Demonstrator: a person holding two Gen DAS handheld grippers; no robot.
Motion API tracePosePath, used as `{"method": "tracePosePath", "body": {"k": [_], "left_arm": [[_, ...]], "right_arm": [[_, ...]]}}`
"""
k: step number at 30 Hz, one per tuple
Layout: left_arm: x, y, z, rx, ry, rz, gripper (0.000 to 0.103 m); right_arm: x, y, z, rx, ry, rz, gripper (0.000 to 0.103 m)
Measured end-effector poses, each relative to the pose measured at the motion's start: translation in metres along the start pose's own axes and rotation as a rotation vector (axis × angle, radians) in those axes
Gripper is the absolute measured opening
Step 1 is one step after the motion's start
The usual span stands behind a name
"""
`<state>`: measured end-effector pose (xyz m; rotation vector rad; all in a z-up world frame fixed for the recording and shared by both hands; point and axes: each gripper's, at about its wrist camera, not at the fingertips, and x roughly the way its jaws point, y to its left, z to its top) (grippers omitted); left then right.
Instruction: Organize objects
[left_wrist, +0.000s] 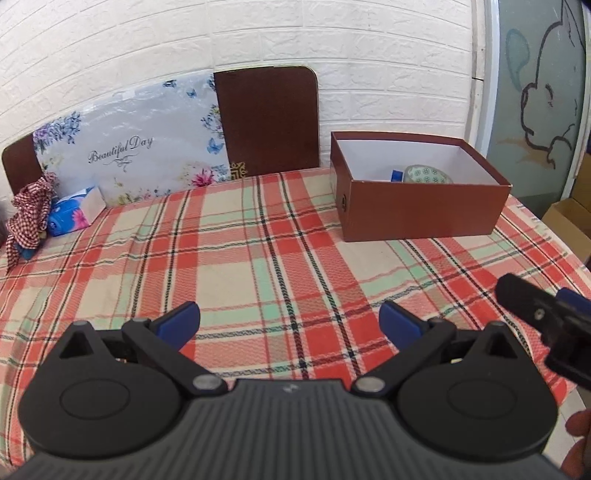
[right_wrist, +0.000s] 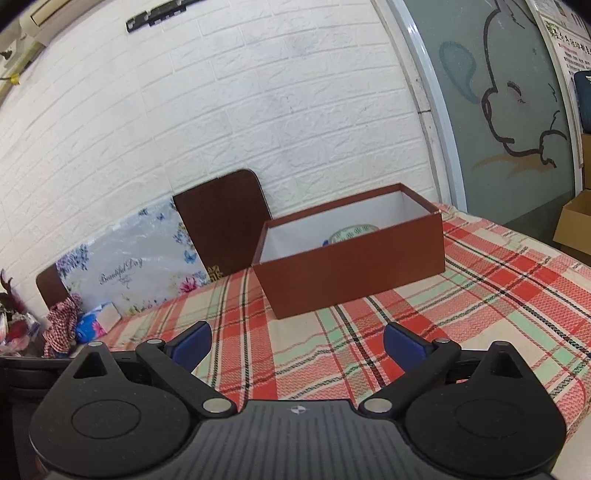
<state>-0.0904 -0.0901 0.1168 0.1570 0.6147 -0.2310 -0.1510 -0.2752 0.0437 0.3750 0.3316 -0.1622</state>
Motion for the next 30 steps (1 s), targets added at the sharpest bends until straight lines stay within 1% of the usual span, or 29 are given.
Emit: {"method": "tracePosePath", "body": {"k": [4, 7, 9, 13, 16, 20, 26, 30], "left_arm": [[0.009, -0.004, -0.002, 0.049, -0.028, 0.057, 0.103], [0.016, 0.002, -0.001, 0.048, -0.015, 0.066, 0.103], [0.023, 0.007, 0.0, 0.039, 0.013, 0.074, 0.103], [0.037, 0.012, 0.001, 0.028, 0.066, 0.069, 0.103], [0.043, 0.011, 0.003, 0.036, 0.072, 0.078, 0.103], [0.051, 0.009, 0.005, 0.04, 0.079, 0.066, 0.103], [0.06, 0.006, 0.004, 0.043, 0.1, 0.066, 0.103], [0.06, 0.007, 0.005, 0.045, 0.101, 0.068, 0.103]], "right_arm": [[0.017, 0.0, -0.003, -0.009, 0.039, -0.015, 0.1], [0.025, 0.003, -0.006, -0.022, 0.046, -0.02, 0.1], [0.029, 0.005, -0.008, -0.044, 0.043, -0.026, 0.1], [0.033, 0.011, -0.012, -0.089, 0.013, -0.052, 0.1], [0.035, 0.012, -0.011, -0.109, -0.017, -0.062, 0.1], [0.038, 0.012, -0.012, -0.123, -0.05, -0.075, 0.1], [0.048, 0.007, -0.013, -0.118, -0.041, -0.059, 0.1], [0.047, 0.008, -0.01, -0.098, -0.06, -0.055, 0.1]]}}
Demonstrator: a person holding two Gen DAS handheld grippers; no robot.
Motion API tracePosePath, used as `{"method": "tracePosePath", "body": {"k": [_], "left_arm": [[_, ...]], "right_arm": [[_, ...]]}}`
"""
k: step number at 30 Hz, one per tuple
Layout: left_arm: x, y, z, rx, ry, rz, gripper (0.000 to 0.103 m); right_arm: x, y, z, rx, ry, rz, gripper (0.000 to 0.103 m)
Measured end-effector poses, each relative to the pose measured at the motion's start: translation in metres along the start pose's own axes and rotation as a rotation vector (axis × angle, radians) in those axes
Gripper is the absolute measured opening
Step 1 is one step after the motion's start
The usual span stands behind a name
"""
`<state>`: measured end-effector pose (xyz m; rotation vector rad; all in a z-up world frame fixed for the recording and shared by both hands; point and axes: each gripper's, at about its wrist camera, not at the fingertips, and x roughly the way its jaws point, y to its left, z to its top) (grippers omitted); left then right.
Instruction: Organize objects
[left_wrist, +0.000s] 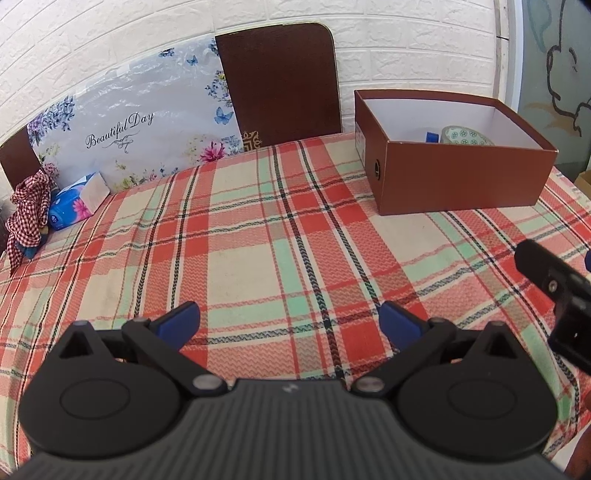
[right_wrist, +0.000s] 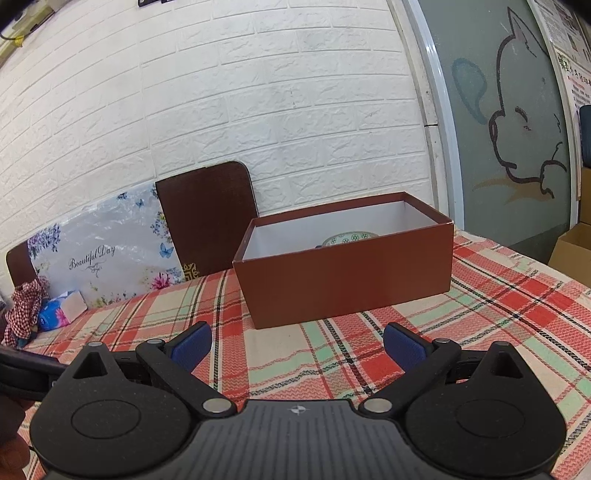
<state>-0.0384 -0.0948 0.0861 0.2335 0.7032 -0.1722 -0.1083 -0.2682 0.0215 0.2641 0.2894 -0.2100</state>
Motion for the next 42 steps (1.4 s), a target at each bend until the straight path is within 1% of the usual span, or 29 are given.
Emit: {"method": "tracePosePath", "body": {"k": [6, 11, 16, 20, 27, 42], "left_arm": [[-0.001, -0.005, 0.007, 0.016, -0.015, -0.01, 0.103], [0.003, -0.006, 0.002, 0.009, 0.027, -0.031, 0.103], [0.002, -0.005, 0.002, 0.005, 0.028, -0.025, 0.103], [0.002, -0.009, -0.002, 0.019, 0.053, -0.028, 0.103], [0.007, -0.008, -0.011, 0.033, 0.097, -0.01, 0.103], [0.012, -0.008, -0.016, 0.024, 0.128, -0.033, 0.103]], "right_arm": [[-0.004, -0.006, 0.007, 0.029, -0.04, -0.013, 0.1], [0.002, -0.01, 0.003, 0.051, -0.006, -0.012, 0.101], [0.0, -0.009, 0.003, 0.037, -0.016, -0.005, 0.101], [0.0, -0.011, 0.002, 0.043, -0.005, -0.007, 0.101], [0.004, -0.012, 0.0, 0.05, 0.016, 0.004, 0.101], [0.006, -0.013, -0.002, 0.05, 0.033, 0.004, 0.101]]}}
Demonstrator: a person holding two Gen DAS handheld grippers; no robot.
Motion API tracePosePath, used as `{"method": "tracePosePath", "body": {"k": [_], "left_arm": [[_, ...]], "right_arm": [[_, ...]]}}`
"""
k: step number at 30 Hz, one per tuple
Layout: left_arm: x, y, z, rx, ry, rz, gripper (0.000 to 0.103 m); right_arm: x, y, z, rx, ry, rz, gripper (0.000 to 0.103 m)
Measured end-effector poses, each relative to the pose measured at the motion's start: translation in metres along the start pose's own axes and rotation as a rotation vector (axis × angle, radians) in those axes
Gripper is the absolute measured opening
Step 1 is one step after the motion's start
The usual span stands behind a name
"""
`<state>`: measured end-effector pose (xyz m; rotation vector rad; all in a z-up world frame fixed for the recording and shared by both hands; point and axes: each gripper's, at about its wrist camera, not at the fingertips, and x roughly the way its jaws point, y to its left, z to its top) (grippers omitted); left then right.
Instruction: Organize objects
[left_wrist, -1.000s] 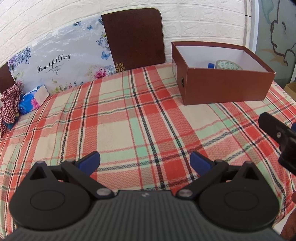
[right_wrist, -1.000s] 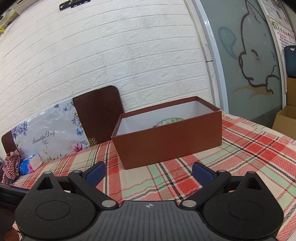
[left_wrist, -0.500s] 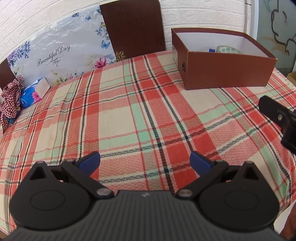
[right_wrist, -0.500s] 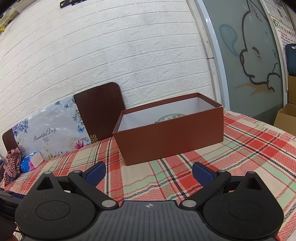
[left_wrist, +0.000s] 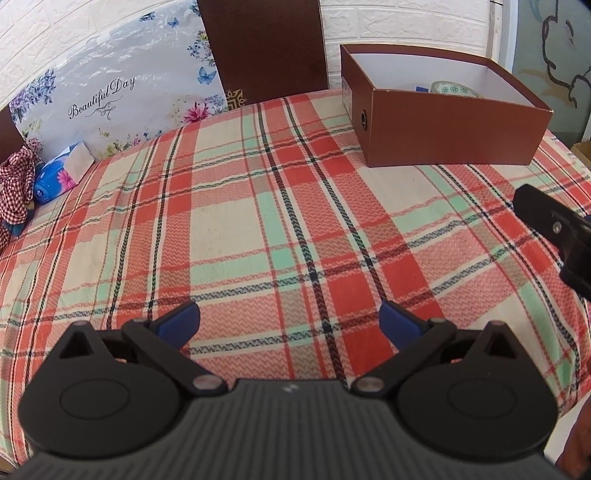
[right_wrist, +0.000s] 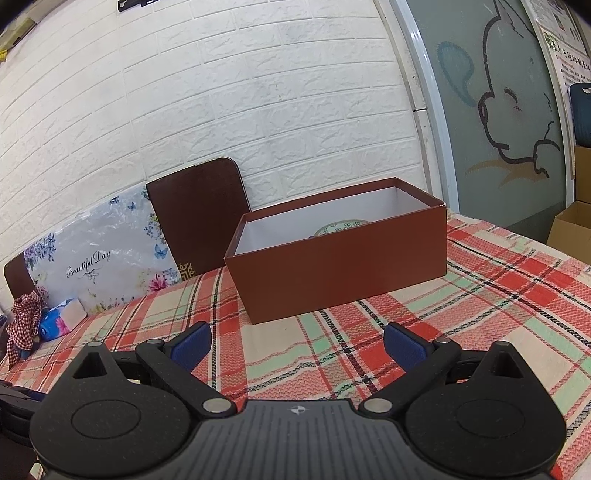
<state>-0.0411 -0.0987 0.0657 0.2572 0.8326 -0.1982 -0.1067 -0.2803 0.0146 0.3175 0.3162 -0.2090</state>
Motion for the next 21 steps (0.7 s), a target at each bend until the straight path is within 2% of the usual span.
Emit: {"method": "tracePosePath", "body": {"k": [21], "left_arm": [[0.0014, 0.0048, -0.0006, -0.012, 0.005, -0.007, 0.103]], "right_arm": [[0.0003, 0.0058, -0.0006, -0.014, -0.002, 0.001, 0.101]]}}
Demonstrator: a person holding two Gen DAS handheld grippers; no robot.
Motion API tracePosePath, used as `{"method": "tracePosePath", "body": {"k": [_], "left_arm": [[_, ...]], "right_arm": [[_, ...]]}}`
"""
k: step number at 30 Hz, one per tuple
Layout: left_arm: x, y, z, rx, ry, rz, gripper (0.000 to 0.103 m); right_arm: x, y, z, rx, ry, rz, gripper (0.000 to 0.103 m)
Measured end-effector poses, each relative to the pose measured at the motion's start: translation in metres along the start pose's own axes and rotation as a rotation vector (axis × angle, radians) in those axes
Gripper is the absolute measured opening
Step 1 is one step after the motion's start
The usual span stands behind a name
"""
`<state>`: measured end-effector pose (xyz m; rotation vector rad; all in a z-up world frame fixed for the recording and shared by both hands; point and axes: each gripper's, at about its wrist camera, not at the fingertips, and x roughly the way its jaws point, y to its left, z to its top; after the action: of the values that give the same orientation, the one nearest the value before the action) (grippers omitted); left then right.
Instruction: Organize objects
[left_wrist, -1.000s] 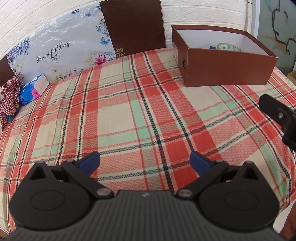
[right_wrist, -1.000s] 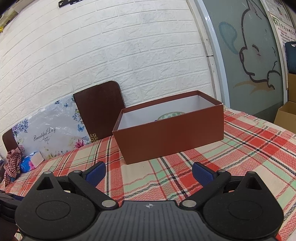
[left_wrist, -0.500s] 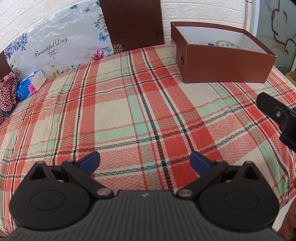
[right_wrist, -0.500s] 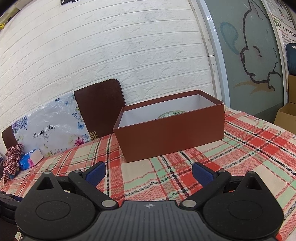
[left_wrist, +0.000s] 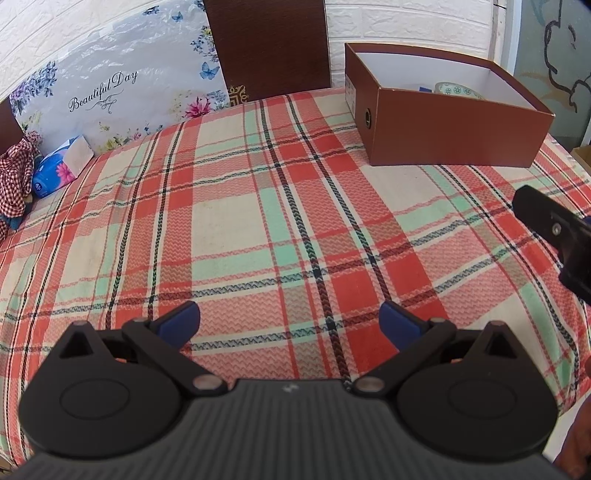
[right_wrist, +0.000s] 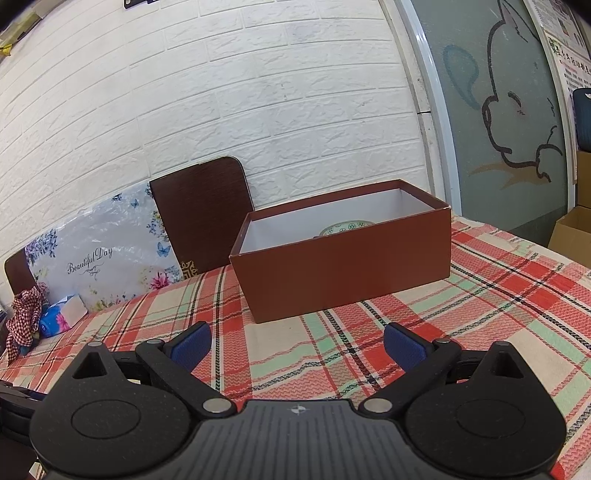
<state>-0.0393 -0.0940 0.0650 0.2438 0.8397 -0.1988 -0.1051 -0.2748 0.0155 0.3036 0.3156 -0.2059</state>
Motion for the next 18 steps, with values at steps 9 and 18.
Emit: {"method": "tracePosePath", "body": {"k": [9, 18], "left_arm": [[-0.0008, 0.0001, 0.0002, -0.009, 0.006, -0.003, 0.103], [-0.0009, 0.0012, 0.0001, -0.009, 0.006, -0.003, 0.103]], "right_arm": [[0.0002, -0.0005, 0.0001, 0.0, 0.001, 0.001, 0.101], [-0.0005, 0.0015, 0.0002, -0.006, 0.002, 0.002, 0.101]]}}
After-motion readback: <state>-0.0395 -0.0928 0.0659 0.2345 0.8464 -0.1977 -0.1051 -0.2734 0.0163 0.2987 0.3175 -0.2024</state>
